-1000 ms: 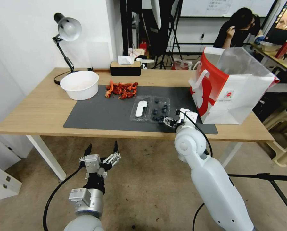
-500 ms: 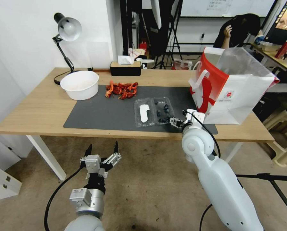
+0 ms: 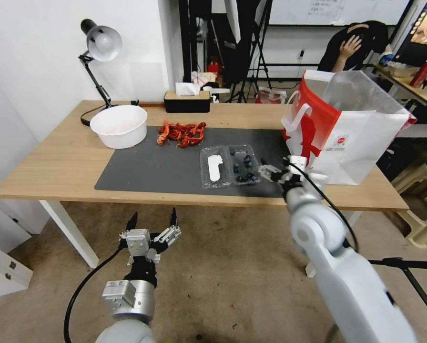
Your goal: Close the takeout container lid, then place the container into the takeout bag.
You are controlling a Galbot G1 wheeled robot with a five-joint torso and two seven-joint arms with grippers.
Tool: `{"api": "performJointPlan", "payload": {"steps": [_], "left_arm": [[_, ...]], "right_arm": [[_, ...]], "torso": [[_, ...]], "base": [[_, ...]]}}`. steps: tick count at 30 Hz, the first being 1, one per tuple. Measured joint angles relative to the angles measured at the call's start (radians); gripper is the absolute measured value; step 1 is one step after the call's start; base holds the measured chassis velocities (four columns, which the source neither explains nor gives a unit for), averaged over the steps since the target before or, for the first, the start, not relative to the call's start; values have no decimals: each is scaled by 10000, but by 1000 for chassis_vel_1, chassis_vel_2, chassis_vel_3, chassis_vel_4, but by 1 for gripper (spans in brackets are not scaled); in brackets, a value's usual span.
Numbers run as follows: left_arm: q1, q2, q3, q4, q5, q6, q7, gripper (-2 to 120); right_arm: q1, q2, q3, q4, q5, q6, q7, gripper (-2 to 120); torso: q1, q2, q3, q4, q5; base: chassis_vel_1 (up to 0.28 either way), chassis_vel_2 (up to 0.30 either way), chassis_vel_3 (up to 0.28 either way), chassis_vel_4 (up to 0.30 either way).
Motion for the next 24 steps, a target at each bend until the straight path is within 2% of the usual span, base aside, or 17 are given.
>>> {"api": "performJointPlan", "payload": {"steps": [1, 2, 5, 6, 8, 9, 10, 11, 14, 15, 17, 18, 21, 24], "left_arm": [[-26, 32, 1, 0, -33, -2, 8, 100], [-26, 32, 1, 0, -33, -2, 8, 100], [-128, 69, 71, 44, -107, -4, 18, 100], [-128, 69, 71, 44, -107, -4, 18, 100], [-167, 82, 112, 69, -125, -3, 27, 100], [-196, 122, 134, 92, -139, -5, 32, 100], [-196, 122, 134, 92, -139, -5, 32, 100], [-237, 173, 130, 162, -119, -44, 56, 100], [-353, 263, 168, 286, -135, -76, 82, 100], [-353, 263, 168, 286, -135, -76, 82, 100], [-448, 348, 202, 325, -224, -64, 78, 100], [-448, 348, 202, 325, -224, -64, 78, 100], [-585, 475, 217, 335, -380, 123, 38, 100], [-598, 479, 236, 338, -492, 179, 5, 100]], "right_arm": [[-363, -99, 145, 67, -500, 624, -501, 100], [-363, -99, 145, 67, -500, 624, -501, 100], [-1416, -60, 512, 200, -1659, 2142, -1166, 100], [-1416, -60, 512, 200, -1659, 2142, -1166, 100], [-1861, 25, 628, 216, -1780, 2837, -1358, 100], [-2248, 114, 736, 200, -1878, 3508, -1538, 100], [-2248, 114, 736, 200, -1878, 3508, -1538, 100], [-2709, 252, 936, 159, -2050, 4288, -1747, 100], [-3868, 699, 1396, 217, -2151, 5404, -2255, 100], [-3868, 699, 1396, 217, -2151, 5404, -2255, 100], [-4641, 1044, 1608, 224, -2153, 6172, -2594, 100], [-4641, 1044, 1608, 224, -2153, 6172, -2594, 100], [-5316, 1370, 1825, 197, -2109, 6980, -3151, 100], [-5438, 1433, 1837, 115, -2016, 7205, -3314, 100]], "torso": [[0, 0, -1, 3, -1], [0, 0, -1, 3, -1], [0, 0, 0, 0, -4], [0, 0, 0, 0, -4], [0, 0, -1, 1, 0], [-1, -1, -1, 2, -1], [-1, -1, -1, 2, -1], [0, 0, 0, 4, -2], [0, 0, 0, 1, -3], [0, 0, 0, 1, -3], [-1, 0, -1, -2, -3], [-1, 0, -1, -2, -3], [-1, -1, -1, -2, -3], [-1, -2, -1, 1, -2]], "base": [[0, 0, 0, 0], [0, 0, 0, 0], [0, 0, 0, 0], [0, 0, 0, 0], [0, 0, 0, 0], [0, 0, 0, 0], [0, 0, 0, 0], [0, 0, 0, 0], [0, 0, 0, 0], [0, 0, 0, 0], [0, 0, 0, 0], [0, 0, 0, 0], [0, 0, 0, 0], [0, 0, 0, 0]]}}
